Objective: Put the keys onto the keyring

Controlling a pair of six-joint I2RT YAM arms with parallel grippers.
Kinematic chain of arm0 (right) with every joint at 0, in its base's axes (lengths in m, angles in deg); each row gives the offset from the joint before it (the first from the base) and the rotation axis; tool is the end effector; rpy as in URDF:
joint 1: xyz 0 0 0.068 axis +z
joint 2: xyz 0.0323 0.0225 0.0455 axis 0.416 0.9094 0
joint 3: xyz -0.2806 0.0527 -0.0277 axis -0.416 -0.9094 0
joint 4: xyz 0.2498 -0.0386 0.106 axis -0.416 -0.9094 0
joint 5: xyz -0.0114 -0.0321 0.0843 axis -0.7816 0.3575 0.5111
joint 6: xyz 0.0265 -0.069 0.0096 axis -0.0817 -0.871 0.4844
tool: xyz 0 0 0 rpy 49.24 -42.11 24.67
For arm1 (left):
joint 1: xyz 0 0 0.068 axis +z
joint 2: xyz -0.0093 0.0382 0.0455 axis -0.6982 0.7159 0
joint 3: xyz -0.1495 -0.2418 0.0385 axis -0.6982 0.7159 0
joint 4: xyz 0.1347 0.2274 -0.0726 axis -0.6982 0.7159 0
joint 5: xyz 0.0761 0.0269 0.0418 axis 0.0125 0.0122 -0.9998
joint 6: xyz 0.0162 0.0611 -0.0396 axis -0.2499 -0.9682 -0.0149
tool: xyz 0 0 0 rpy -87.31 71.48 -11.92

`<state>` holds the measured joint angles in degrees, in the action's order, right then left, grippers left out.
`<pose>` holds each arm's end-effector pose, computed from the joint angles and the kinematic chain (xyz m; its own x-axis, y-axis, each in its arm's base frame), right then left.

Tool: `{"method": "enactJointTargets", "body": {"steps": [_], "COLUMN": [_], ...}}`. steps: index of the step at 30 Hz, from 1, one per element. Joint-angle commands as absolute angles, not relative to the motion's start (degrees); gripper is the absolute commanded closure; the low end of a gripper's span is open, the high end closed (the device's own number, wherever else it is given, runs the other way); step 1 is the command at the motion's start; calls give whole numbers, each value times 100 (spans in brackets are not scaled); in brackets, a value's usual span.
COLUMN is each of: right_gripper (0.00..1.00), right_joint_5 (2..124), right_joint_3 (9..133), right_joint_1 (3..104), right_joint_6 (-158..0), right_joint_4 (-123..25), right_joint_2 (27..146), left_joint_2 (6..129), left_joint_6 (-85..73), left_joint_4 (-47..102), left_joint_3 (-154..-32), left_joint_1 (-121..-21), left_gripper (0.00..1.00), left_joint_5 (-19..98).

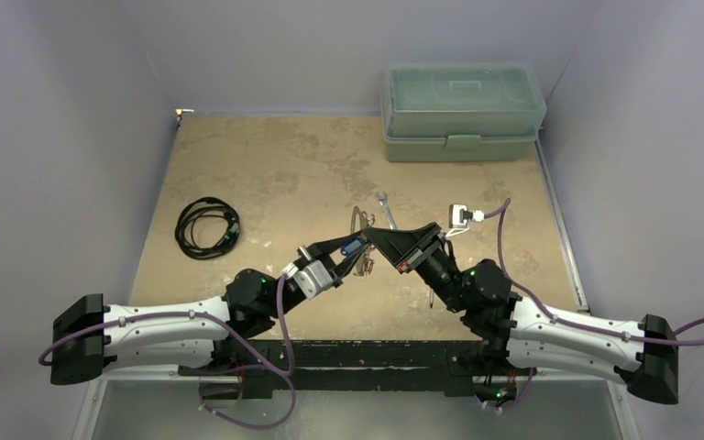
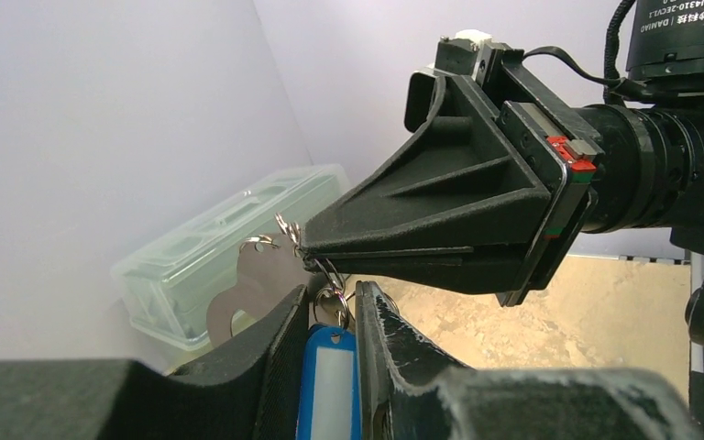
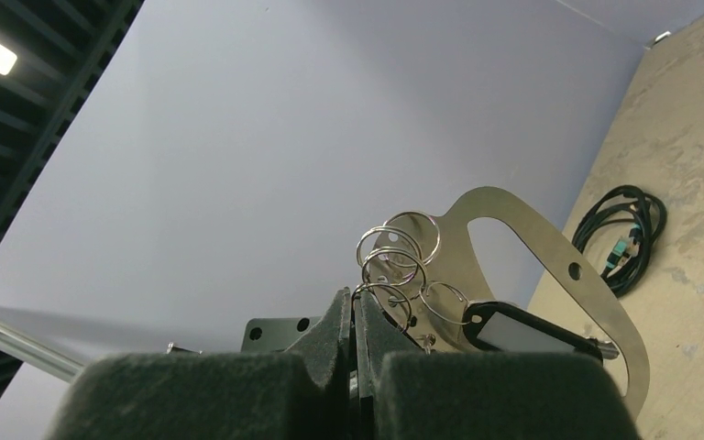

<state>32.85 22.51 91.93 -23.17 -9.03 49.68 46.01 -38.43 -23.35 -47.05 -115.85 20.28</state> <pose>0.1016 0.1803 0.3417 -0.5636 0.7742 -0.2881 -0.4618 -0.0061 0.8870 0.0855 -0.2192 0.3288 0.4334 -0.2158 -0.8750 0.7744 0.5857 0.2392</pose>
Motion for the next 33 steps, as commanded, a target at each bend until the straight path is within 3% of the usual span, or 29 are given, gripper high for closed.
{"method": "enactJointTargets", "body": {"steps": [1, 6, 13, 23, 27, 30, 33], "right_gripper": [100, 100, 100, 99, 77, 69, 60], "right_joint_5": [3431, 3432, 3425, 3313, 3245, 3257, 3896], "right_joint_3": [2247, 2188, 2175, 2036, 1967, 1981, 2171], "right_joint_1": [9182, 9182, 9182, 9181, 9182, 9181, 9180], "right_joint_6": [-2186, -2140, -2136, -2171, -2299, -2650, -3999], "right_joint_4": [-423, -378, -387, -353, -427, -701, -996], "right_joint_2": [4979, 4971, 4923, 4792, 4631, 4426, 4144], "left_joint_2": [4637, 4701, 4773, 4435, 4232, 4104, 4017], "left_joint_6": [-4031, -4142, -4252, -4364, -4330, -4248, -4150], "left_joint_4": [-2831, -3024, -2942, -2054, -1658, -1241, -683], "left_joint_3": [-4860, -4868, -4879, -5011, -5077, -5230, -5445], "left_joint_1": [-11609, -11609, -11609, -11609, -11609, -11609, -11609], "left_gripper": [77, 80, 100, 100, 100, 100, 100], "left_joint_5": [1690, 1383, 1255, 1348, 1340, 1401, 1490]}}
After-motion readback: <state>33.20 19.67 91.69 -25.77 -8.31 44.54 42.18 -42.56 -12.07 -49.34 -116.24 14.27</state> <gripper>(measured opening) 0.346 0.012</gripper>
